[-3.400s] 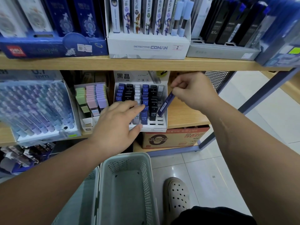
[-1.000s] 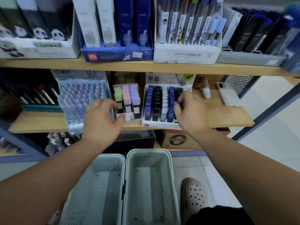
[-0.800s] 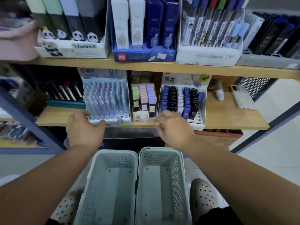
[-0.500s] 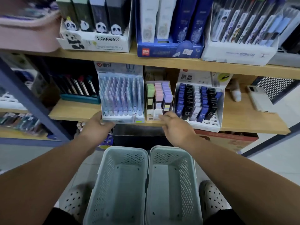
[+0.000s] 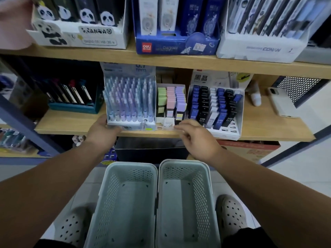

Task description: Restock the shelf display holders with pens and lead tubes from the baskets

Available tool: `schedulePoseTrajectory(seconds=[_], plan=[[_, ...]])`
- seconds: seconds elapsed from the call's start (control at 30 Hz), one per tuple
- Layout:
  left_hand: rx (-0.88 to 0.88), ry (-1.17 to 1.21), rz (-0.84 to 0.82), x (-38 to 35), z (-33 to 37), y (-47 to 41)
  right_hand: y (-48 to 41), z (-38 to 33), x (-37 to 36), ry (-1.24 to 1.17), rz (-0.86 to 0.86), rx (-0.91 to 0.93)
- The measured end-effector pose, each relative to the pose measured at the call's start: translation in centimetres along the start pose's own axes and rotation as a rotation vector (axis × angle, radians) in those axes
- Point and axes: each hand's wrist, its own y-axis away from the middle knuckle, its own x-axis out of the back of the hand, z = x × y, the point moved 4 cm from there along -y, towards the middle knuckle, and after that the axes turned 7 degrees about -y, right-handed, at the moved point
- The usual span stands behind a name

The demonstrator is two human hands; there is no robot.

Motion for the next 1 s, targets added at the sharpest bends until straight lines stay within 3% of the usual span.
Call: schedulePoseTrajectory(seconds=[0.13, 0.23, 0.3, 0.37, 0.43, 0.7, 1.0], plan=[[-0.002, 0.022, 0.156, -1.2, 0.2, 1.2, 2.3, 0.9, 2.7, 0.08, 0.301, -0.12], [0.012, -0.001, 0.166, -2.8, -0.1, 2.4, 4.4, 3.2, 5.2, 0.088, 0.616, -0.418], [0.027, -0.019, 0.114, -3.3, -0.3, 2.7, 5.4, 4.9, 6.4, 0.095, 0.738, -0.643], [0.036, -0.052, 0.114, -3.3, -0.5, 2.8, 5.4, 6.6, 6.6, 0.024, 0.66, -0.835], [0.03, -0.094, 0.114, -3.3, -0.6, 2.8, 4.9, 7.9, 5.8, -0.093, 0.534, -0.896], [-0.092, -0.132, 0.049, -2.8, -1.4, 2.3, 3.4, 10.0, 6.1, -0.048, 0.354, -0.842], [-0.08, -0.239, 0.049, -2.2, -1.1, 2.3, 3.1, 9.6, 6.5, -0.167, 0.398, -0.86]])
